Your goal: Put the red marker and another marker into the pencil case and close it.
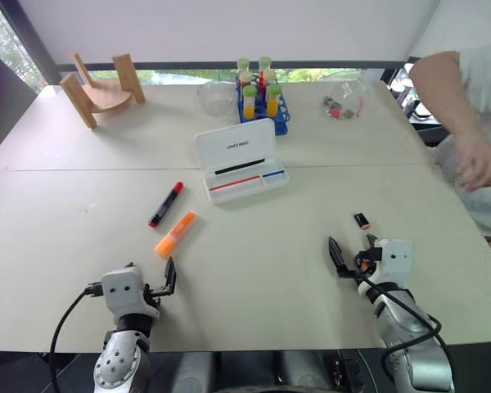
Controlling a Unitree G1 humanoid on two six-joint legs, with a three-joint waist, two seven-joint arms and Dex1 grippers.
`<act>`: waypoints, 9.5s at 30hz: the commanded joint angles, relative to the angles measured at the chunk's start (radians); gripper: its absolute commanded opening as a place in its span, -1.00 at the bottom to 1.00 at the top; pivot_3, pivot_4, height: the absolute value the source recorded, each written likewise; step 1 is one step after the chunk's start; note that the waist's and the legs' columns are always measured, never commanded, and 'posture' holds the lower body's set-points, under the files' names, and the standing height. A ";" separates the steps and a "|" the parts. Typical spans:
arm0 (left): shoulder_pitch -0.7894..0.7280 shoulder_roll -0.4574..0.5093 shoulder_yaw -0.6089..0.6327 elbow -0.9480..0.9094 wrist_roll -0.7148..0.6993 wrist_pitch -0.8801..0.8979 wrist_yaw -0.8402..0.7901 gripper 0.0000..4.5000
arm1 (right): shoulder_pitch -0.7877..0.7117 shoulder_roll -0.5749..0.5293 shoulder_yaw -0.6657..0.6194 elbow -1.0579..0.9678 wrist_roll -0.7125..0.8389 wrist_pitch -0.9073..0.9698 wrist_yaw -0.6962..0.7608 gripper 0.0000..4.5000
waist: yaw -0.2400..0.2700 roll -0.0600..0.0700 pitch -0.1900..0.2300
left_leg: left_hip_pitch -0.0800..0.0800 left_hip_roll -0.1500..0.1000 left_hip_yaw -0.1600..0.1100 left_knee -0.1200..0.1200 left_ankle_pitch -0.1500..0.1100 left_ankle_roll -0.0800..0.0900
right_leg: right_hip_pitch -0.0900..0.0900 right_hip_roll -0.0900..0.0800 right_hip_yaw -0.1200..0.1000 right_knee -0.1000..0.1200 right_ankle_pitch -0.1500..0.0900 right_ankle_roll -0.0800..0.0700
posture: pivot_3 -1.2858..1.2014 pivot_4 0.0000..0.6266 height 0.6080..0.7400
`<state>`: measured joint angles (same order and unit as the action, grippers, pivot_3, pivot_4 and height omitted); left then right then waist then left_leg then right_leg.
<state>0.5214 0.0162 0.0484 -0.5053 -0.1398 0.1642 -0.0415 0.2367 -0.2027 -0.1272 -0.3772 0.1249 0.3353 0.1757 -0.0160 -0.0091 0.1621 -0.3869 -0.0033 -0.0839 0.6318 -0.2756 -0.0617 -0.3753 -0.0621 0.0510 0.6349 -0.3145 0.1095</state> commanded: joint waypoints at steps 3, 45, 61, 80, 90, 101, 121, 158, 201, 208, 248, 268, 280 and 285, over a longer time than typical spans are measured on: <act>0.027 -0.006 -0.006 -0.004 -0.004 -0.006 -0.003 0.98 | 0.021 0.001 0.011 0.025 -0.005 0.007 0.004 1.00 | 0.000 0.000 0.000 | 0.000 0.000 0.000 0.000 0.000 0.000 | 0.000 0.000 0.000 0.000 0.000 0.000 | 0.03 -0.52 1.00; -0.786 0.814 0.049 0.228 -0.482 0.335 -0.911 0.98 | -0.448 -0.729 -0.084 -0.169 0.477 0.508 0.684 1.00 | 0.002 0.007 0.011 | -0.002 -0.001 -0.001 -0.001 0.001 0.000 | 0.000 0.003 -0.007 0.002 0.004 0.002 | 0.03 -0.52 1.00; -1.397 0.469 -0.340 1.200 -0.007 -0.162 -1.234 0.98 | -0.558 -0.778 -0.076 -0.178 0.511 0.486 0.735 1.00 | 0.002 0.002 0.015 | -0.024 -0.001 -0.001 0.015 0.002 0.000 | -0.023 0.005 -0.005 0.017 0.004 0.004 | 0.03 -0.52 1.00; -1.519 0.347 -0.287 1.499 0.113 -0.225 -1.158 -0.09 | -0.600 -0.772 -0.058 -0.190 0.525 0.488 0.661 1.00 | 0.002 0.001 0.015 | -0.022 -0.002 -0.001 0.019 0.002 0.001 | -0.020 0.004 -0.004 0.020 0.006 0.007 | 0.03 -0.52 1.00; -1.461 0.344 -0.293 1.318 0.086 -0.184 -1.288 -0.98 | -0.655 -0.771 -0.040 -0.154 0.526 0.487 0.662 1.00 | 0.003 0.001 0.015 | -0.022 -0.002 -0.001 0.020 0.002 0.001 | -0.020 0.004 -0.004 0.022 0.006 0.007 | 0.03 -0.52 1.00; -1.121 0.483 -0.352 0.663 0.071 0.045 -1.345 -0.98 | -0.663 -0.773 -0.040 -0.143 0.520 0.471 0.668 1.00 | -0.003 0.002 0.015 | -0.021 -0.001 0.000 0.019 0.002 0.001 | -0.022 0.005 -0.001 0.026 0.006 0.007 | 0.03 -0.52 1.00; -0.997 0.543 -0.321 0.405 0.015 0.246 -1.160 0.32 | -0.684 -0.766 0.002 -0.111 0.491 0.433 0.689 1.00 | 0.002 0.002 0.015 | -0.020 -0.001 -0.001 0.028 0.002 0.002 | -0.019 0.005 -0.002 0.031 0.006 0.007 | 0.03 -0.52 1.00; -0.939 0.528 0.069 0.749 -0.034 0.317 -0.528 0.60 | -0.729 -0.760 0.010 -0.129 0.609 0.502 0.813 1.00 | 0.006 0.003 0.016 | -0.020 -0.001 -0.001 0.030 0.002 0.002 | -0.018 0.004 -0.003 0.031 0.006 0.007 | 0.03 -0.52 1.00; -1.358 0.430 -0.435 0.823 0.001 0.132 -1.132 0.58 | -0.543 -0.836 -0.211 -0.227 0.761 0.508 0.789 1.00 | 0.004 0.002 0.017 | -0.021 -0.002 0.000 0.031 0.002 0.003 | -0.019 0.005 -0.002 0.031 0.006 0.007 | 0.03 -0.52 1.00; -1.338 0.422 -0.315 0.714 -0.053 0.261 -1.048 0.99 | -0.542 -0.838 -0.199 -0.231 0.762 0.503 0.776 1.00 | 0.002 0.002 0.017 | -0.021 -0.001 -0.001 0.031 0.002 0.003 | -0.019 0.005 -0.002 0.031 0.006 0.007 | 0.03 -0.52 1.00; -0.848 0.703 0.049 0.076 -0.497 0.551 -0.969 -0.61 | -0.646 -0.831 -0.079 -0.122 0.662 0.422 0.831 1.00 | 0.005 0.005 0.016 | -0.019 -0.002 0.000 0.031 0.002 0.003 | -0.015 0.001 -0.004 0.030 0.007 0.008 | 0.03 -0.52 1.00; -1.174 0.558 -0.429 0.625 -0.010 0.078 -1.152 0.44 | -0.569 -0.840 -0.162 -0.200 0.697 0.468 0.770 1.00 | 0.003 0.005 0.016 | -0.020 -0.002 0.000 0.030 0.002 0.003 | -0.017 0.004 -0.002 0.029 0.007 0.008 | 0.03 -0.52 1.00; -1.089 0.629 -0.087 0.315 -0.365 0.418 -1.144 0.98 | -0.521 -0.814 -0.061 -0.010 0.471 0.385 0.660 1.00 | -0.002 0.005 0.017 | -0.021 -0.001 0.000 0.031 0.002 0.003 | -0.018 0.004 -0.002 0.030 0.007 0.008 | 0.03 -0.52 1.00; -0.927 0.763 0.092 0.151 -0.469 0.507 -1.120 0.98 | -0.552 -0.755 0.040 0.164 0.289 0.392 0.504 1.00 | -0.006 0.006 0.017 | -0.019 -0.001 0.001 0.030 0.002 0.003 | -0.018 0.005 0.000 0.031 0.007 0.008 | 0.03 -0.52 1.00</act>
<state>-0.4237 0.7506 0.0618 -0.2914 -0.5592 0.6460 -1.1705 -0.2875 -0.9761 -0.0952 -0.2439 0.4618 0.7155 0.7385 -0.0219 -0.0029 0.1790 -0.4063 -0.0036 -0.0830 0.6618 -0.2739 -0.0589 -0.3933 -0.0572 0.0505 0.6657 -0.3072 0.1178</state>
